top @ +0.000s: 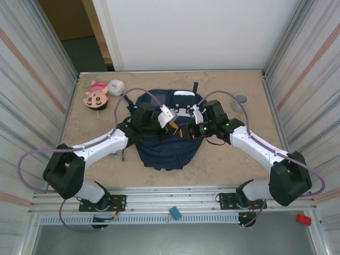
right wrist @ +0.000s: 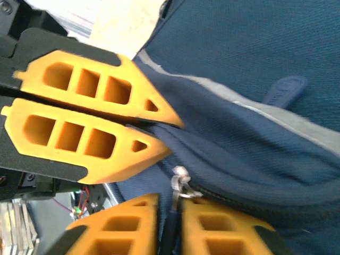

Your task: Pack the student bag

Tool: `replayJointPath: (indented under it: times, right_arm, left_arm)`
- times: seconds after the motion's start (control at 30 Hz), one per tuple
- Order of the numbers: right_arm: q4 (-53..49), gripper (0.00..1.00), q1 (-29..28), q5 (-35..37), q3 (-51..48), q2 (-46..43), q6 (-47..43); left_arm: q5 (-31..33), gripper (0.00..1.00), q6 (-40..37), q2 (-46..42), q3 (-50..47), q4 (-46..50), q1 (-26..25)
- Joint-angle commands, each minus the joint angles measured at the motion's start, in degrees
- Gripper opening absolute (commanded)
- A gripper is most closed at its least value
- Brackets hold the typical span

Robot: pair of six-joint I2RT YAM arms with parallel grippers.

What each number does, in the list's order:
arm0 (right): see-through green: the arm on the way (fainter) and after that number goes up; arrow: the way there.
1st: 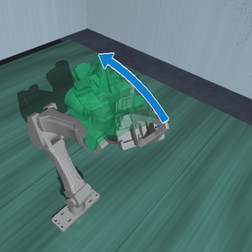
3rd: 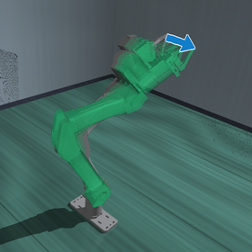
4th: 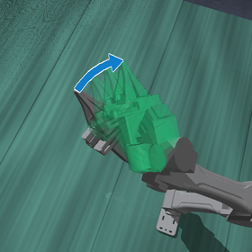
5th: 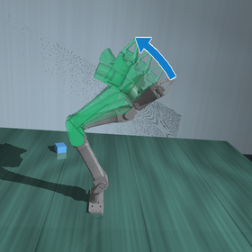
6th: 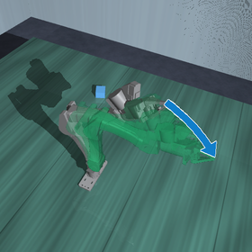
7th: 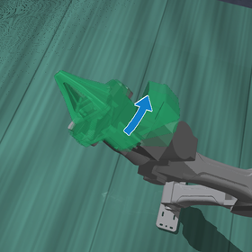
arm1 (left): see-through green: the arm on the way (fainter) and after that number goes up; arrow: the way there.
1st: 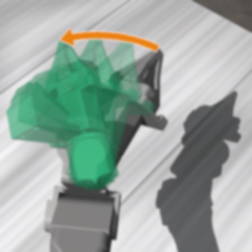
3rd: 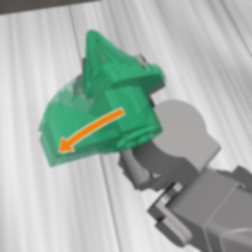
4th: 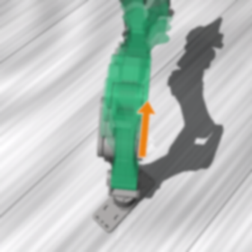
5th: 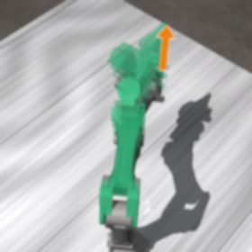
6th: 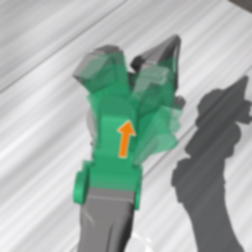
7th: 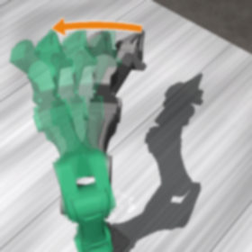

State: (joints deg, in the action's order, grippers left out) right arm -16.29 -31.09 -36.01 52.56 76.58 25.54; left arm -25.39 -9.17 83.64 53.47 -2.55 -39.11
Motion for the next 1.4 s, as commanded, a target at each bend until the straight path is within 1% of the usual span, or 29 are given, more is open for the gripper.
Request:
replayJointPath:
  times: [0.0, 0.07, 0.2, 0.3, 0.4, 0.47, 0.57, 0.73, 1.07, 1.1, 1.13, 1.2, 1.27, 1.3, 1.37]
  right_arm:
    - [1.8, 0.28, -1.2, -6.3, 1.1, -1.3, 3.0]
    - [3.1, 0.35, 1.1, -7.7, 0.4, -3.4, 6.8]
    - [2.4, 0.49, 6.3, -6.5, -1.1, -6.8, 17.7]
    - [3.0, 0.52, 7.8, -4.4, -3.7, -9.2, 25.1]
    - [5.7, 0.55, 7.9, -2.4, -6.5, -11.2, 30.2]
    - [6.1, 0.56, 8.0, -1.2, -7.0, -11.5, 31.6]
    - [7.8, 0.57, 8.3, -1.3, -6.7, -10.3, 33.3]
    - [11.5, 0.57, 8.7, -0.7, -6.4, -7.7, 35.6]
    - [19.8, 0.55, 10.1, -1.7, -6.1, -3.8, 40.8]
    - [20.6, 0.54, 10.0, -1.8, -6.3, -3.4, 41.0]
    - [21.4, 0.53, 10.0, -1.9, -6.3, -3.0, 43.1]
    - [21.3, 0.5, 9.9, -1.5, -6.4, -2.5, 43.6]
    - [20.8, 0.43, 9.9, -0.8, -6.9, -2.1, 43.7]
    - [20.9, 0.37, 9.8, -0.6, -7.1, -1.9, 43.9]
    - [21.8, 0.23, 9.8, -0.3, -7.8, -1.8, 44.1]
  left_arm:
    - [1.7, 0.0, -0.1, -1.5, 1.6, -8.1, -0.3]
    - [1.3, 0.0, -1.3, -2.2, 0.8, -8.0, -0.2]
    - [-1.8, 0.0, -3.6, -3.3, -0.9, -9.0, 0.1]
    - [-4.1, 0.0, -3.9, -3.4, -2.2, -11.7, 0.3]
    - [-7.0, 0.0, -4.5, -2.7, -2.7, -13.5, 0.3]
    - [-8.5, 0.0, -4.6, -2.3, -2.7, -14.2, 0.3]
    - [-10.7, 0.0, -5.1, -1.8, -2.9, -15.2, 0.3]
    - [-12.4, 0.01, -6.6, -2.1, -3.4, -15.3, 0.4]
    - [-15.0, 0.01, -10.5, -2.7, -4.0, -13.4, 0.2]
    - [-15.1, 0.02, -10.8, -2.6, -3.9, -13.2, 0.2]
    - [-15.2, 0.02, -11.0, -2.6, -3.9, -13.0, 0.1]
    - [-15.5, 0.02, -11.2, -2.6, -3.9, -12.9, 0.0]
    - [-15.6, 0.03, -11.4, -2.9, -4.1, -12.5, -0.2]
    - [-15.6, 0.04, -11.6, -3.0, -4.1, -12.3, -0.2]
    - [-15.0, 0.08, -11.7, -3.1, -4.5, -11.8, -0.5]
